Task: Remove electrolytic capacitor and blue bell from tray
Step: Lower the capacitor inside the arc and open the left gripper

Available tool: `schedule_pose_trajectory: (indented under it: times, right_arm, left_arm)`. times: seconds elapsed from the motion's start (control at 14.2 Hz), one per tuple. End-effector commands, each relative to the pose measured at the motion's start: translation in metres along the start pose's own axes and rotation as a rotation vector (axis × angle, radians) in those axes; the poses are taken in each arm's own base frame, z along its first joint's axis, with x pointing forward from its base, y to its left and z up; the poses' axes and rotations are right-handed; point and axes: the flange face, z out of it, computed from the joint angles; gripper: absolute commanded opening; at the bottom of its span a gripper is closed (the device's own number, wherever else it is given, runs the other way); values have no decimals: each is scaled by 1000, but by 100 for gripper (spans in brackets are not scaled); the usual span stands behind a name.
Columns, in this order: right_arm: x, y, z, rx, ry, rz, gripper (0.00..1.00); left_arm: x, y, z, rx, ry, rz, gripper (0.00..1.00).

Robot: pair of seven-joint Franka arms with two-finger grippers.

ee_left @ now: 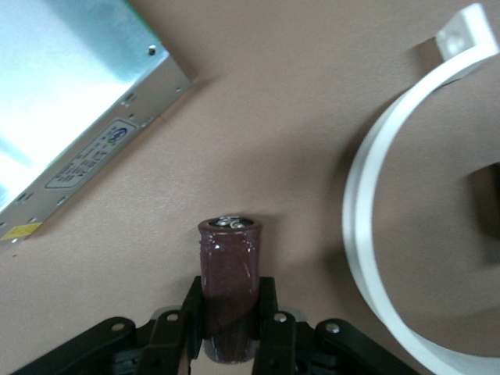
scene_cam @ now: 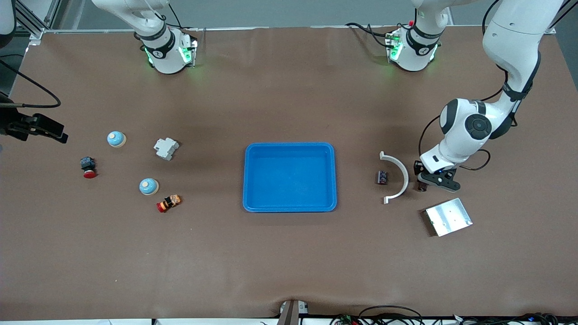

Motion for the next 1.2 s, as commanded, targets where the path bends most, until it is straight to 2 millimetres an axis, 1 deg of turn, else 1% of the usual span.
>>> schedule_pose_trajectory:
  times: [0.0,0.78,1.13]
  right_arm:
    - [-1,3,-5,-12,4,-6,100]
    - [-2,2,-5,-3,-2,-3,100]
    - [-2,3,-5,-3,-2,-1,100]
  left_arm:
    - [4,-8,1,9,19,21,0]
    - [1,-6,5,3,10,16,0]
    - [-6,-1,2,3,-5,-18,0]
